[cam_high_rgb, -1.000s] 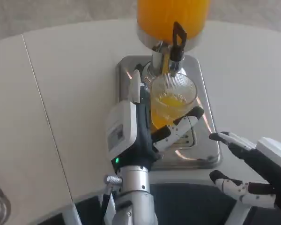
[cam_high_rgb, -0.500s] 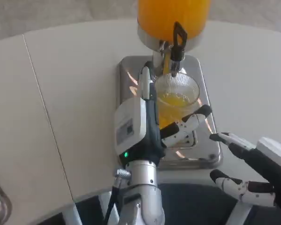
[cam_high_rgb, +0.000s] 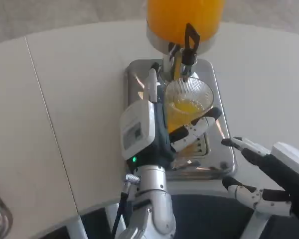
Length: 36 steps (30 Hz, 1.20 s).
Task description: Grasp the cup under the faucet to collect the drink, then remove the cup.
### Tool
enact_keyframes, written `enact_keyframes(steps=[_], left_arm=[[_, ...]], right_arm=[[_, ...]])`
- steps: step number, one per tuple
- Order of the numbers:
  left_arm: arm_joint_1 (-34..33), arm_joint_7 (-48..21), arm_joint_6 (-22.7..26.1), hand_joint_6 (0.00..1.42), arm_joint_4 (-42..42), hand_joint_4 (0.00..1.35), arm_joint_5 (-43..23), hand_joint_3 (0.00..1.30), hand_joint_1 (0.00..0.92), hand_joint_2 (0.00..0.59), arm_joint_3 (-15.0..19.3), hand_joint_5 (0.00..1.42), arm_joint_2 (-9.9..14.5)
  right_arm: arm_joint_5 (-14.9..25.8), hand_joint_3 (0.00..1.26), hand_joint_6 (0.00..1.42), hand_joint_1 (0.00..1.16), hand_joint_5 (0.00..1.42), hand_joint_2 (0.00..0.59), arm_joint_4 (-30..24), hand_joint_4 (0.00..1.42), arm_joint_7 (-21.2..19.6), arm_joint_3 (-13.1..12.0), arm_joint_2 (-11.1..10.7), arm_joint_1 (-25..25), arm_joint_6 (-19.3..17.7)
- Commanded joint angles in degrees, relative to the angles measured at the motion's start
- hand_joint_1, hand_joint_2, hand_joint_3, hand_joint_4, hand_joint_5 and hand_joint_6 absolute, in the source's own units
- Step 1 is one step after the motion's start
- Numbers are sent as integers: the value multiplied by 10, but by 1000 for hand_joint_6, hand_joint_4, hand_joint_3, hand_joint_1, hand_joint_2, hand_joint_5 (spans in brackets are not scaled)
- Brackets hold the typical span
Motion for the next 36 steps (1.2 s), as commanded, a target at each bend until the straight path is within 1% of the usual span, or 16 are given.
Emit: enact_keyframes(steps=[1,4,11,12,19,25,28,30,32,36], left_arm=[[-19,13,7,392,18,0,0,0,347,51,-8,332,-29],[-20,19,13,401,21,0,2,0,346,52,-12,344,-29],[-21,33,33,439,27,0,-4,0,345,52,-13,382,-38],[-22,34,34,443,27,0,-4,0,345,53,-13,385,-39],[-34,41,50,549,33,0,-6,0,348,56,-16,437,-52],[-39,42,51,599,43,1,-5,0,351,57,-27,461,-55],[-42,41,58,629,51,46,-3,28,351,58,-33,469,-55],[-44,42,61,693,55,95,-5,57,354,65,-36,506,-54],[-44,43,62,822,57,149,-6,83,361,70,-38,561,-53],[-44,46,62,1004,61,238,-7,152,390,83,-39,653,-53]], right_arm=[[4,74,0,419,0,491,6,0,-1,1,-5,-1,-1],[5,74,0,424,0,490,7,0,-2,1,-4,-1,-1],[7,85,0,444,0,498,12,0,-1,2,-4,-5,0],[7,95,0,457,0,490,13,0,-1,2,-4,-6,0],[6,99,0,487,0,500,19,0,-3,2,-3,-10,2],[6,103,0,497,0,506,20,0,-4,-1,-3,-10,4],[8,105,0,504,0,522,25,0,-4,-4,-4,-13,4],[8,105,0,506,0,525,26,0,-6,-5,-4,-13,3],[7,104,0,508,0,527,27,0,-7,-6,-4,-13,3],[7,88,0,512,0,532,28,0,-8,-5,-4,-13,3]])
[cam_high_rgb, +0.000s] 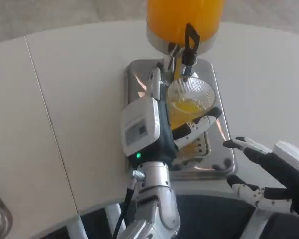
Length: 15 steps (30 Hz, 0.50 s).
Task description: Grasp the cup under the faucet to collect the drink, then remove the cup.
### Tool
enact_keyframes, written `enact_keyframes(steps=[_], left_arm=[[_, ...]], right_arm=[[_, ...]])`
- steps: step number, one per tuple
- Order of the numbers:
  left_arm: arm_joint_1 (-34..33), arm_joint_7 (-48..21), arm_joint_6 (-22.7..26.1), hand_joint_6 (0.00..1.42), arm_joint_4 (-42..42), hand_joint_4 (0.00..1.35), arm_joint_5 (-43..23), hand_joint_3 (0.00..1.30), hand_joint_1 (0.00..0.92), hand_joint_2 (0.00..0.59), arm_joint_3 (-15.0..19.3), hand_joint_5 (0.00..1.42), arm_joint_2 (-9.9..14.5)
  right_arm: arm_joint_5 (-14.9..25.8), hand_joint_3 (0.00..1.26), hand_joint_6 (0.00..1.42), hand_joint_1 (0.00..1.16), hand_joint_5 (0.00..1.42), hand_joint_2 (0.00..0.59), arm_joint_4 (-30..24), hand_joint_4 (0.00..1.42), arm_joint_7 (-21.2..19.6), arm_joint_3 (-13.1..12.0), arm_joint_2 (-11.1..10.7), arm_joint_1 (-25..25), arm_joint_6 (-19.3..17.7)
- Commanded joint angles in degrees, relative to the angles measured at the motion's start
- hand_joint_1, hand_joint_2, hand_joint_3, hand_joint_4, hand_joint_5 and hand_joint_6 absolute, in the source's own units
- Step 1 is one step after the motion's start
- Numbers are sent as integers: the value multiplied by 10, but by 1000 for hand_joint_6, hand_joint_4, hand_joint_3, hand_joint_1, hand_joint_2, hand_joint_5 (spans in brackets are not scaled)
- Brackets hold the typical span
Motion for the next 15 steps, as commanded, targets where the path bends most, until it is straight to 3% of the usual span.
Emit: enact_keyframes(steps=[1,15], left_arm=[[-3,-3,13,1043,17,252,-7,167,394,85,-6,671,-53],[-1,18,3,1261,34,475,-35,395,419,109,11,882,-64]], right_arm=[[3,86,0,513,0,532,6,0,-6,-3,-4,-1,3],[3,66,0,528,0,553,2,0,-2,1,-5,-6,17]])
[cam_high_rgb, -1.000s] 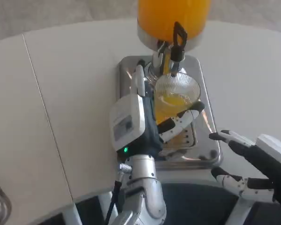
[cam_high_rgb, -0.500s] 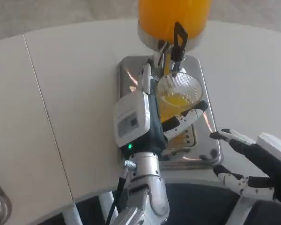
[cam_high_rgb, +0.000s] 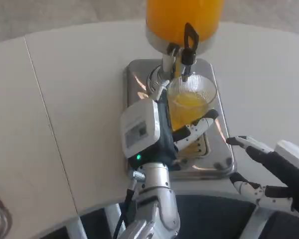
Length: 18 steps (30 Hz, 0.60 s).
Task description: Grasp the cup under the faucet to collect the drink, then remove the cup.
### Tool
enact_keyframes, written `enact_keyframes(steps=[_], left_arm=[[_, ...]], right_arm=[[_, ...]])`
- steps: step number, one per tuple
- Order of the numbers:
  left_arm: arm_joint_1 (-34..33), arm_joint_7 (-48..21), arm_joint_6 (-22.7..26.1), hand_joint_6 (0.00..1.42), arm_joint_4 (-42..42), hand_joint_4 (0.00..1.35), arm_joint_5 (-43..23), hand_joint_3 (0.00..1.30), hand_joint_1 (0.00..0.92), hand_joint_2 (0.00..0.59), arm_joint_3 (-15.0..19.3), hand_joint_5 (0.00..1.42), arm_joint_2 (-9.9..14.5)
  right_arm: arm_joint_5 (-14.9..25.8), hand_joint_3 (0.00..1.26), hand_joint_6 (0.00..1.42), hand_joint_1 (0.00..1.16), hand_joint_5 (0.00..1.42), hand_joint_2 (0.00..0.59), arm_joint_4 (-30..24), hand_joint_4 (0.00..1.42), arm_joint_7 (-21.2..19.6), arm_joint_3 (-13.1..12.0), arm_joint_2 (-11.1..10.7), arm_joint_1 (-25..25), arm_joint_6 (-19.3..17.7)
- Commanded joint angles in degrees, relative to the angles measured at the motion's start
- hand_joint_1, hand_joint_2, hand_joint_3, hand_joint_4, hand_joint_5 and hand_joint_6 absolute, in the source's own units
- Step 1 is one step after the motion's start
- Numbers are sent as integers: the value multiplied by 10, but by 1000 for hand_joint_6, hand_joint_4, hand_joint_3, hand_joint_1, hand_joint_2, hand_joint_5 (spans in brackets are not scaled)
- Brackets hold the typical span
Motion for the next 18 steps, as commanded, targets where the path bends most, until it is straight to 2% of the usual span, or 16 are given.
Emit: enact_keyframes(steps=[1,8,11,14,18], left_arm=[[5,15,4,1277,15,485,-24,398,420,113,10,890,-64],[2,30,0,1362,19,603,-43,515,463,105,21,972,-69],[5,45,-5,1417,15,681,-51,608,500,86,27,1036,-71],[6,55,-9,1424,10,779,-51,686,516,71,28,1110,-68],[8,59,-14,1424,3,843,-54,754,524,55,28,1159,-64]], right_arm=[[3,64,0,531,0,553,2,0,-1,1,-5,-2,7],[3,64,0,543,0,559,4,0,2,2,-8,-3,8],[2,64,0,547,0,558,6,0,3,3,-9,-3,8],[1,64,0,549,0,556,7,0,2,4,-10,-3,7],[2,64,0,551,0,555,9,0,1,4,-10,-3,7]])
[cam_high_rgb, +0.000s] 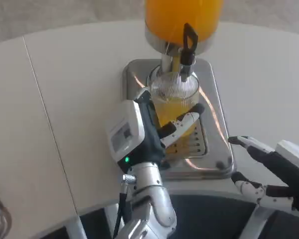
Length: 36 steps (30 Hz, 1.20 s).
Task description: Grasp the cup under the faucet to collect the drink, then remove the cup.
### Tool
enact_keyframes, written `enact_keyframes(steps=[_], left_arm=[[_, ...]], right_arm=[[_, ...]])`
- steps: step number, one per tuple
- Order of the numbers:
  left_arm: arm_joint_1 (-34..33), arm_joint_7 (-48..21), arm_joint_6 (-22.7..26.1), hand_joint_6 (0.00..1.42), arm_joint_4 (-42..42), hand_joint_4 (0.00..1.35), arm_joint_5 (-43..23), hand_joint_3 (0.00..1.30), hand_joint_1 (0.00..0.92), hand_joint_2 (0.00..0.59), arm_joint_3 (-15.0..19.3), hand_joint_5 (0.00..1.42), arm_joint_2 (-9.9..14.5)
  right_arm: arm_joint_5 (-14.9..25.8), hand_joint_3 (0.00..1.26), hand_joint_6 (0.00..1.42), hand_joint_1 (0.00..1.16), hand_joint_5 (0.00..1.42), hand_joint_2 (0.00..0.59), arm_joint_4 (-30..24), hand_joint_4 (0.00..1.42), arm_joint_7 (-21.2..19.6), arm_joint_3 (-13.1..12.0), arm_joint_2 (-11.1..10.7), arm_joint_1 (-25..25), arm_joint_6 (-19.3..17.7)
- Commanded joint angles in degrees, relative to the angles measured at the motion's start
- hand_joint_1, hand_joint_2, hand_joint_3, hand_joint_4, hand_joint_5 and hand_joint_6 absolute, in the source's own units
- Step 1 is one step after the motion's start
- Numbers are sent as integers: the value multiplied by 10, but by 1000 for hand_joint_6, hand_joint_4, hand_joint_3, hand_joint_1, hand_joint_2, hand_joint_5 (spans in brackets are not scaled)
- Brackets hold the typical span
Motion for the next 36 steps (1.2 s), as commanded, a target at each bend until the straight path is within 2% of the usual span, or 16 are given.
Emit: enact_keyframes(steps=[1,6,10,15,36], left_arm=[[8,14,-6,1424,-3,858,-13,770,528,52,4,1170,-63],[16,23,-14,1424,-20,926,-8,822,528,43,-1,1207,-52],[23,24,-16,1424,-36,1009,-5,911,534,46,-1,1262,-43],[44,18,-19,1424,-68,1059,1,943,536,48,-3,1296,-25],[96,-31,-25,1424,-185,1101,32,967,528,40,13,1323,34]], right_arm=[[3,64,0,551,0,554,6,0,1,3,-7,0,1],[3,64,0,553,0,551,9,0,0,5,-7,-1,1],[3,64,0,555,0,550,10,0,-1,6,-7,-1,1],[2,64,0,555,0,547,10,0,-4,7,-6,-1,0],[-3,64,0,515,0,532,20,0,-9,20,-2,-10,8]])
